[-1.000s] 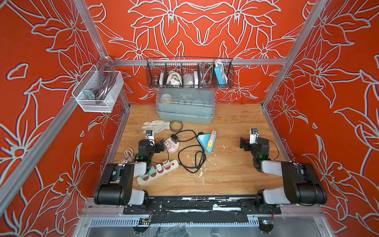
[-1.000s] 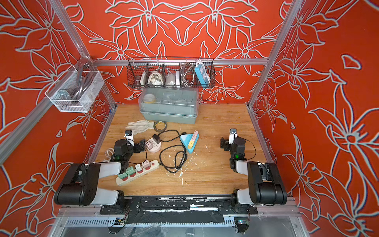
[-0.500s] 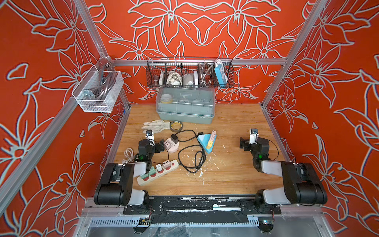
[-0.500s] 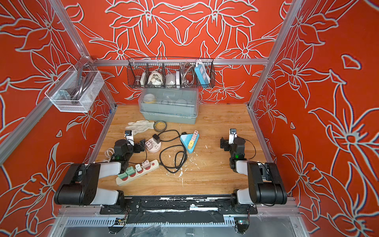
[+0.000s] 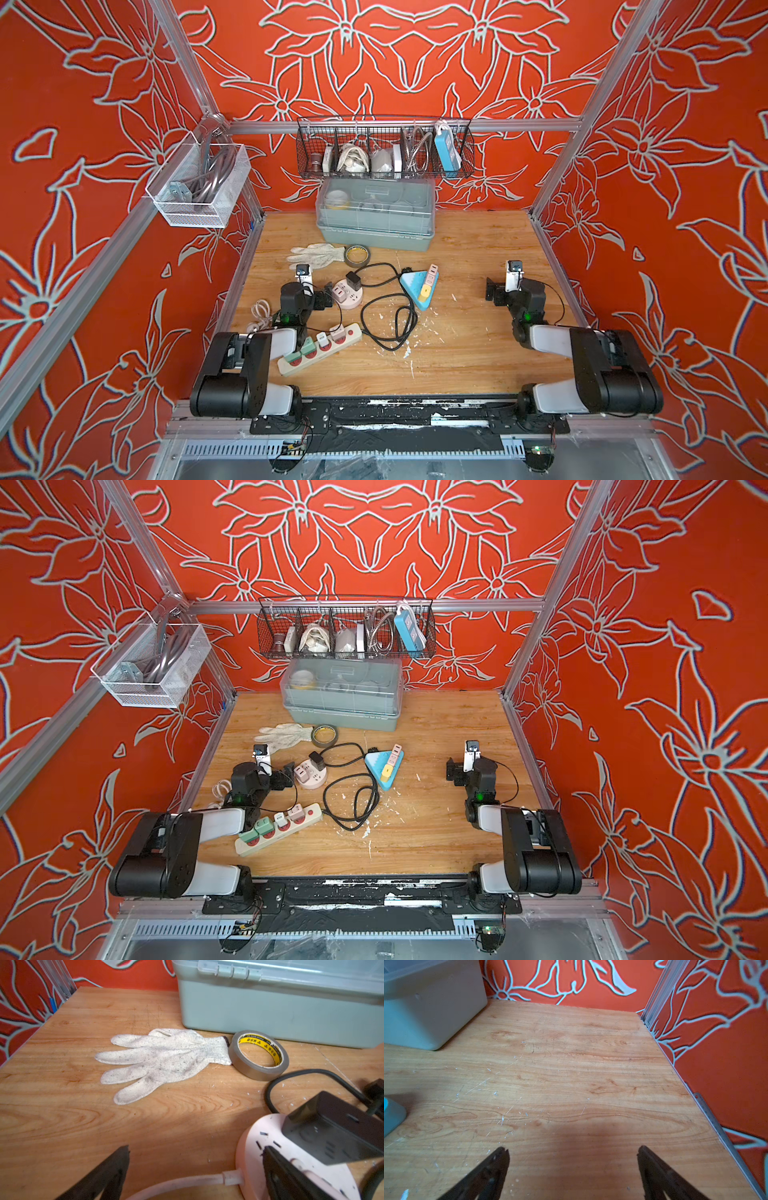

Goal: Pull the plug off the socket
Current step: Move the socket to the center of the board.

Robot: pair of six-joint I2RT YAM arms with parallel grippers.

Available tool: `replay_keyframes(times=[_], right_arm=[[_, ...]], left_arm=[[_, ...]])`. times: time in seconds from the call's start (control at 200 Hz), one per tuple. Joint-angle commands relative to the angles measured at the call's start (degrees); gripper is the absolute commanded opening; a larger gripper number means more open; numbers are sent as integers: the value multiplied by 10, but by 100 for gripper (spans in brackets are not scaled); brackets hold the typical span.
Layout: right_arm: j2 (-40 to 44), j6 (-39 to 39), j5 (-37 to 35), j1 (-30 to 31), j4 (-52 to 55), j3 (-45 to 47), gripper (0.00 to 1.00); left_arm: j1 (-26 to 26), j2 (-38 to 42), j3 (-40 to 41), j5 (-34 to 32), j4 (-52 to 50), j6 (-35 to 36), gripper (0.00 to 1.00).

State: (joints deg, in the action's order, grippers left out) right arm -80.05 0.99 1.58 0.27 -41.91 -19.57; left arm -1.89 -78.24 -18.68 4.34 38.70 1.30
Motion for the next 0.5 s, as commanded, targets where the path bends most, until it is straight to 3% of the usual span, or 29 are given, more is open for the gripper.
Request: replay_keyframes(times=[0.0, 0.105, 0.295, 0.435, 0.495], right_arm=[[50, 3, 17, 3, 165, -71, 99], [94, -27, 37, 3, 298, -150, 99], [188, -102, 81, 2, 390, -208, 99], [264, -268, -2, 3, 487, -246, 99], [290, -302, -19, 2, 559, -269, 100]], left_arm=[[1, 83, -52, 24, -131, 3, 98], [2, 176, -81, 0, -210, -46, 98], [1, 322, -137, -35, -310, -194, 98], [1, 367, -209, -62, -460, -333, 98], [1, 378, -237, -55, -538, -378, 98]])
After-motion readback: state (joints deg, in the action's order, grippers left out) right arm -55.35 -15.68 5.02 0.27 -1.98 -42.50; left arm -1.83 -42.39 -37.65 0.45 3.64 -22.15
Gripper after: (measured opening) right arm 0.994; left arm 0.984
